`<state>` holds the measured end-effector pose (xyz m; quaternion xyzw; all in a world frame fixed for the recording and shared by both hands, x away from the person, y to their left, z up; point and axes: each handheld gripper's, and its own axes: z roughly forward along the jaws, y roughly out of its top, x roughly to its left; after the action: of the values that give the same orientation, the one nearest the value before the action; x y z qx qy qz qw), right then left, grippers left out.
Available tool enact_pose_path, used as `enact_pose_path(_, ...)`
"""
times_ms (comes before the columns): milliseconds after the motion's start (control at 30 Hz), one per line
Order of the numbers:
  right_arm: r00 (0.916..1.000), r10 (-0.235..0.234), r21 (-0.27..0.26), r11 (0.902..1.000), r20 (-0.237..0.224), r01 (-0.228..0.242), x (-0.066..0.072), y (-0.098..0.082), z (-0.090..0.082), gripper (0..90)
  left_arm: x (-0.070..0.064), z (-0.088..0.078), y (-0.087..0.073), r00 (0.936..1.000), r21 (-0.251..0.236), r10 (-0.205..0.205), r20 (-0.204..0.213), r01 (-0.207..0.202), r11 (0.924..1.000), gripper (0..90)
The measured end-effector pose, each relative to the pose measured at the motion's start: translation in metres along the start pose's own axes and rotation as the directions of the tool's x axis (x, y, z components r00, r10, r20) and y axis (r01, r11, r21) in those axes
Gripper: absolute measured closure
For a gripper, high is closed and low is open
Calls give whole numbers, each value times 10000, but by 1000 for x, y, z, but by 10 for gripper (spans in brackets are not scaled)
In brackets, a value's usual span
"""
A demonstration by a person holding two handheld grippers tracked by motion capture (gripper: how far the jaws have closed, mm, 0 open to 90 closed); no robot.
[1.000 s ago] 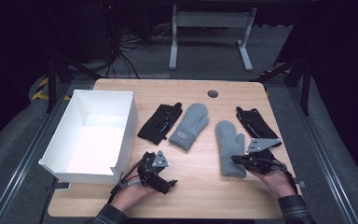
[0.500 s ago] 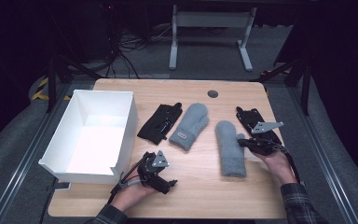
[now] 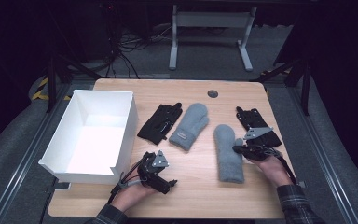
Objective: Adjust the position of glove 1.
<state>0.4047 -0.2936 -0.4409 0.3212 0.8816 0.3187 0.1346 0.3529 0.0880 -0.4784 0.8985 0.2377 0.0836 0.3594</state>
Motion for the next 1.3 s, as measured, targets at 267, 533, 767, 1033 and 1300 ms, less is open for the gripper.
enact_pose_path(267, 9994, -201, 29, 9998, -283, 202, 22, -8, -10, 900, 0, 0, 0, 10000, -24, -27, -4, 27, 10000, 1)
enact_pose_path(533, 9987, -394, -199, 9990, -321, 388, 36, -15, -24, 900, -1, 0, 0, 10000, -26, -62, -22, 62, 10000, 1)
enact_pose_path(767, 9962, -522, -172, 9985, -697, 511, 50, -27, -28, 900, -1, 0, 0, 10000, -28, -57, -26, 57, 10000, 1)
enact_pose_path(1033, 9868, -942, -229, 9955, -1320, 920, 69, -21, -22, 900, -1, 0, 0, 10000, -28, -61, -22, 61, 10000, 1)
enact_pose_path(1300, 9717, -1361, -326, 9907, -1929, 1322, 89, -9, -10, 900, -1, 0, 0, 10000, -28, -59, -24, 59, 10000, 1)
